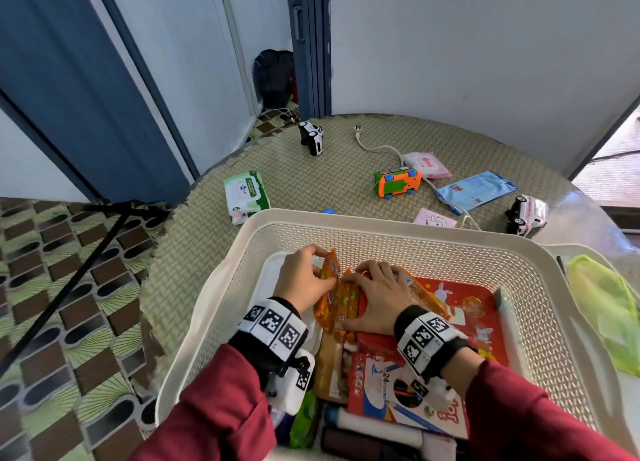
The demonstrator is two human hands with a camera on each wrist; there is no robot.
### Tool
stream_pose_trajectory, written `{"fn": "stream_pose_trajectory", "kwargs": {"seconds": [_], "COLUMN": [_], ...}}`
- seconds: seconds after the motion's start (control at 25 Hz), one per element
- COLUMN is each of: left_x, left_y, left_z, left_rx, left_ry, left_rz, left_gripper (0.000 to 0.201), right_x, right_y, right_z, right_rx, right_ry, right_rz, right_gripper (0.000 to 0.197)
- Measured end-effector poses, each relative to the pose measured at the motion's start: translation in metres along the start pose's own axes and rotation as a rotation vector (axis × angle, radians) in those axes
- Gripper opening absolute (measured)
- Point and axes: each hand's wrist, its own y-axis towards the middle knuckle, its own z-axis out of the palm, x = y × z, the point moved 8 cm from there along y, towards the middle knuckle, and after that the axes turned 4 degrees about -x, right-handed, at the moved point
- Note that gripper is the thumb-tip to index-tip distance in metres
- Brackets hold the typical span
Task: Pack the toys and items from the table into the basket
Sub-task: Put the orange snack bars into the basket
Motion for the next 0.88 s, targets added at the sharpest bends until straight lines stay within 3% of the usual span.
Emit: {"fn": "stream_pose_trajectory", "kwargs": {"seconds": [0.16,0.4,0.6,0.8,0.88], "left_x": [-0.003,-0.002,0.005,0.001,0.007], "left_y": [-0.002,0.001,-0.004,0.001,0.003], "left_z": [0.018,0.017,0.025,0.029,0.035], "left_rx": [0.03,0.042,0.188,0.222,0.305], "left_ry": [0.088,0.267,0.547,0.525,0.545], "left_rz": [0.101,0.177,0.174,0.248,0.237], "left_gripper": [0.045,0.031,0.051,0.048,0.046], "right_x": [0.0,0.0,0.0,0.002,0.001], "right_y": [0.0,-0.002,-0.001,-0.004,-0.006], "right_z": [0.001,0.003,0.002,0.0,-0.012], "right_rx": [-0.006,0.001,0.014,0.019,-0.003], "right_ry": [-0.001,-0.003,-0.007,-0.003,-0.008], "right_rz": [0.007,0.0,-0.007,-0.022,-0.041], "right_gripper": [0.091,0.09,0.09,0.09,0.076]}}
